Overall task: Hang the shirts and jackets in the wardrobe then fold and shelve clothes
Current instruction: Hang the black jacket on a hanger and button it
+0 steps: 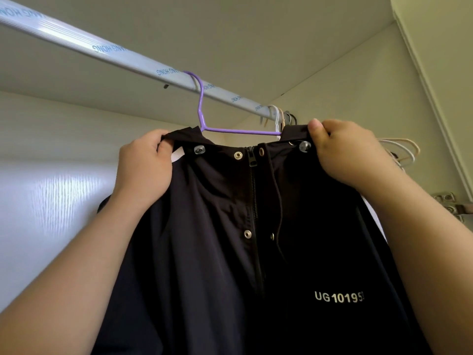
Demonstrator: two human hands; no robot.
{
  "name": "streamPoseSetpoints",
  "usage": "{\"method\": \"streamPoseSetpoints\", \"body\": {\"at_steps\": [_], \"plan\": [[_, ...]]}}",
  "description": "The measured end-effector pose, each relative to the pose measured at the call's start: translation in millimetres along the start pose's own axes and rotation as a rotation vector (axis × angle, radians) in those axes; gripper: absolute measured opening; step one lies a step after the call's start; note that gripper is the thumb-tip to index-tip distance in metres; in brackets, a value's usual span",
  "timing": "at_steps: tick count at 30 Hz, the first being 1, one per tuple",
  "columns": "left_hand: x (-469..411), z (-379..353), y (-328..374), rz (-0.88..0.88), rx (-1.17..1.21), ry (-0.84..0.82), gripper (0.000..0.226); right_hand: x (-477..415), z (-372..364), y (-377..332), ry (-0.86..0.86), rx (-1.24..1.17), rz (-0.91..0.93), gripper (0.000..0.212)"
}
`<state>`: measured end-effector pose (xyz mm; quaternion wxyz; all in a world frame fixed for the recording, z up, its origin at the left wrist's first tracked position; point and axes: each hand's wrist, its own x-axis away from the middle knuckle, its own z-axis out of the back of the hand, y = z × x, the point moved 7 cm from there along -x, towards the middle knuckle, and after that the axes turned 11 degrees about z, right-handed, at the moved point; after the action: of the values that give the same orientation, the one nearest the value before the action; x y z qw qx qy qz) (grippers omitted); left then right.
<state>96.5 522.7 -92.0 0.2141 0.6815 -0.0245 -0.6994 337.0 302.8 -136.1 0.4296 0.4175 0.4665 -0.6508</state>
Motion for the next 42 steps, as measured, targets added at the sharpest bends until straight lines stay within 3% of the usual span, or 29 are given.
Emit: {"method": "streamPoseSetpoints", "body": {"at_steps": [6, 9, 13, 25, 28, 32, 37, 42], "plan": [[2.5, 2.5, -2.0, 0.041, -0.015, 0.105, 0.028, -31.6, -8.6, -53.0, -0.023, 0.218, 0.156, 0.037], [5.0, 4.3, -0.2, 0.024, -0.024, 0.131, 0.027, -36.2, -26.2, -80.7, 0.019, 0.154, 0.22, 0.029], [4.9, 7.8, 0.4, 0.0, -0.044, 0.157, 0.024, -38.6, -52.2, -89.3, -0.009, 0.134, 0.24, 0.04], [6.0, 3.3, 4.5, -0.023, 0.018, 0.154, 0.027, -43.2, -70.7, -124.8, 0.038, 0.097, 0.347, 0.023], [8.0, 2.2, 7.2, -0.034, 0.031, 0.175, 0.039, -42.1, -72.9, -133.1, 0.045, 0.131, 0.38, 0.031], [7.1, -2.8, 1.5, 0.006, 0.066, 0.147, 0.029, -44.5, -73.9, -133.2, 0.03, 0.189, 0.38, 0.047], [10.4, -1.3, -7.4, -0.049, 0.144, 0.075, 0.027, -43.1, -68.5, -129.2, 0.088, 0.216, 0.383, 0.055], [14.7, 7.1, -45.9, 0.023, 0.074, -0.007, 0.037, -41.2, -70.1, -125.3, 0.094, 0.244, 0.349, 0.054]]}}
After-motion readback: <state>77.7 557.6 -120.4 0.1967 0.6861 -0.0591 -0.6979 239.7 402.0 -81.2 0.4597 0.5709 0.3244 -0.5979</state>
